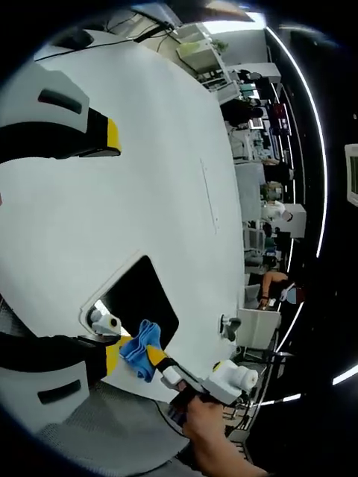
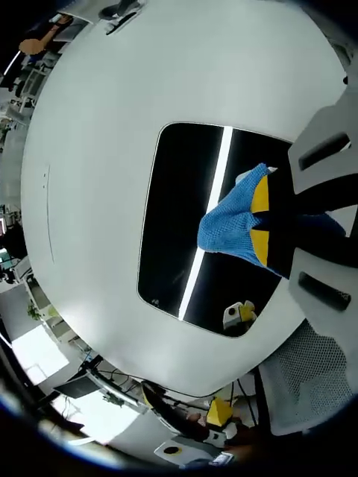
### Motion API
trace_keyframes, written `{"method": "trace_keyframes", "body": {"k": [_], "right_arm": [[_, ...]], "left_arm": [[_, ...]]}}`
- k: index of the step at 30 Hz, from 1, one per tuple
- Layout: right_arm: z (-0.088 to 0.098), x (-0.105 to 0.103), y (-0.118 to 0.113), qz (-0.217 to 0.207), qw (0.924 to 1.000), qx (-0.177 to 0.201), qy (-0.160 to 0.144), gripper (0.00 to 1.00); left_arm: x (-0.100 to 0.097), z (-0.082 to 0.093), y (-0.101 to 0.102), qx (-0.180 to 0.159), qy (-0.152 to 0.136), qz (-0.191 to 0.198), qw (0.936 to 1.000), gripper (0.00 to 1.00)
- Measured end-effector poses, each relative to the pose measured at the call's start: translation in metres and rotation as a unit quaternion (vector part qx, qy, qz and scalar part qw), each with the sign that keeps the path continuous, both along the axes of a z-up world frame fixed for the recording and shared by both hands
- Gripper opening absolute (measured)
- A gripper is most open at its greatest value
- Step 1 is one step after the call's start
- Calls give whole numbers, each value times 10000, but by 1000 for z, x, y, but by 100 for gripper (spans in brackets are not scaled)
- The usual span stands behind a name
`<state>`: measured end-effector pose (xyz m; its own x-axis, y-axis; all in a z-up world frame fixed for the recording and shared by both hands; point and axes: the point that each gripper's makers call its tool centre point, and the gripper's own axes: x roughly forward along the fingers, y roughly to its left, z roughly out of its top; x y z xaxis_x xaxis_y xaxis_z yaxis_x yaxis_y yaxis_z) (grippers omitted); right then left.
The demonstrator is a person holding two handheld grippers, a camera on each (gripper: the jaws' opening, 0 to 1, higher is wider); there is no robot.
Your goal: Wipe the mirror surface with the cleaning cloth until all visible marks leave the cleaned area.
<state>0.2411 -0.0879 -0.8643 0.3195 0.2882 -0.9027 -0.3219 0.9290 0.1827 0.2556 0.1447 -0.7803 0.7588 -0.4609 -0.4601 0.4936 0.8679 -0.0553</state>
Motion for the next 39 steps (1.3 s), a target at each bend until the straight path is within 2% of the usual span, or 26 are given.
{"method": "trace_keyframes", "body": {"k": [6, 12, 23, 33, 39], "right_arm": [[0, -8, 0, 59, 10000, -5, -57, 0], [-1, -13, 0, 5, 10000, 83, 15, 0], [0, -27, 4, 96, 9998, 131, 143, 0], [-1, -27, 3, 114, 9996, 201, 157, 0], [0, -28, 3, 153, 9994, 233, 214, 0]], "left_arm": [[0, -5, 5, 78, 102, -10, 9999, 99], [2, -2, 9, 85, -7, 122, 9999, 99], [4, -6, 5, 10, 23, 163, 9999, 99], [5, -7, 6, 25, 48, 173, 9998, 99], [5, -6, -1, 44, 24, 72, 10000, 99]]}}
